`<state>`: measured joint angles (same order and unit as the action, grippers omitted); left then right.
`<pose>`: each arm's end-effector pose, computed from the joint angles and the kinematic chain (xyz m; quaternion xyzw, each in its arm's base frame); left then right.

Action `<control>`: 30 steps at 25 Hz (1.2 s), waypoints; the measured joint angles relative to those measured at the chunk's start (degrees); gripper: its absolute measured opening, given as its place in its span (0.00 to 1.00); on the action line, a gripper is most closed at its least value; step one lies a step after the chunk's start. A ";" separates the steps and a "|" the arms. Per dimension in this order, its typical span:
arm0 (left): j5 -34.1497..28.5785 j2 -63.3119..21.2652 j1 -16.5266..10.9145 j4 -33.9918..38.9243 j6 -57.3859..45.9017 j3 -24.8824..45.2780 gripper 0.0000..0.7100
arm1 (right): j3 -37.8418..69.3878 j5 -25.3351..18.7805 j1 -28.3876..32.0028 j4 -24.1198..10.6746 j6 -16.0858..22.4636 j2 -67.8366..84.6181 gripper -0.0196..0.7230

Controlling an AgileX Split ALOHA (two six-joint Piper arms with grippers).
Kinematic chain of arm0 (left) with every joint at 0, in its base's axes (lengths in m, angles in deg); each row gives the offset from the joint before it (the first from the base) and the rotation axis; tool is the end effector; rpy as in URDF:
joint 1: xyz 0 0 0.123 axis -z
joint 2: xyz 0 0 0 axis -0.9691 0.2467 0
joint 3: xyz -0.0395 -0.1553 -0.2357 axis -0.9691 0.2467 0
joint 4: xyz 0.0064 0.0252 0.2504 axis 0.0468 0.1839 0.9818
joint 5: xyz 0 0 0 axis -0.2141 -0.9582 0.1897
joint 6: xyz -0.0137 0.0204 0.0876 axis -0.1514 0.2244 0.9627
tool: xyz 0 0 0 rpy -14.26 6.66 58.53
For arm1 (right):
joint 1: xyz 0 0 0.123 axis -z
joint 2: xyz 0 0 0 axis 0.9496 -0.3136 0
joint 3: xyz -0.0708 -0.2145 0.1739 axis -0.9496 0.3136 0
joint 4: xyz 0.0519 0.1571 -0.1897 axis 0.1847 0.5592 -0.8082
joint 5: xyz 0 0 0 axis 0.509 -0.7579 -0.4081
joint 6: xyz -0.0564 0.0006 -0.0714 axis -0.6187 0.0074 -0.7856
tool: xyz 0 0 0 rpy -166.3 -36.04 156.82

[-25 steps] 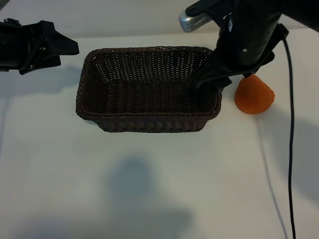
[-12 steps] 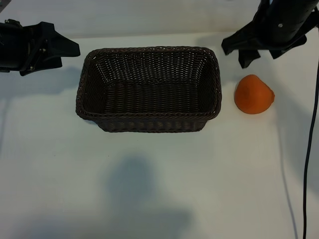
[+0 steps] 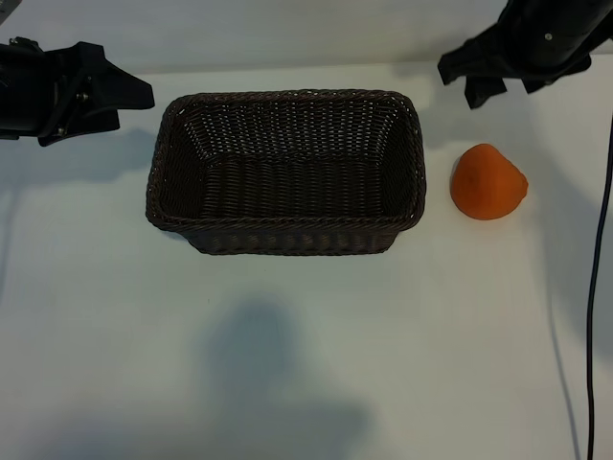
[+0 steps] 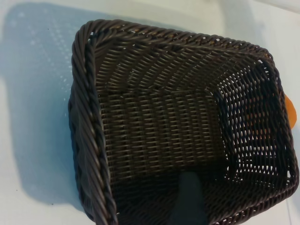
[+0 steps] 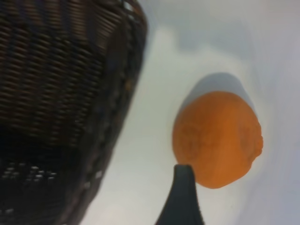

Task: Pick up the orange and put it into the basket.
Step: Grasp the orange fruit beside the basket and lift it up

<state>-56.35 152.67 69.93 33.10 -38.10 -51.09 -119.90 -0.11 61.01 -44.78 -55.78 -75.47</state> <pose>0.3236 -0.0201 0.2718 -0.0489 0.9050 -0.3053 0.2923 0.3900 0.0725 0.2813 -0.0645 0.9794 0.0161 0.1907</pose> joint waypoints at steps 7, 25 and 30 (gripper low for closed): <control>0.05 0.00 0.00 -1.36 0.00 0.00 0.84 | 0.00 1.69 0.92 0.07 -0.66 -5.93 0.79; 0.65 0.00 0.00 -1.47 0.00 0.00 0.83 | 0.00 4.32 1.58 0.42 -4.08 -14.45 0.79; 0.83 0.00 0.00 -1.47 0.00 0.00 0.83 | 0.00 5.06 2.20 0.00 -4.08 -15.19 0.77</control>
<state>-55.52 152.67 69.93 31.63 -38.10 -51.09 -119.90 4.96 63.21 -44.77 -59.86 -90.66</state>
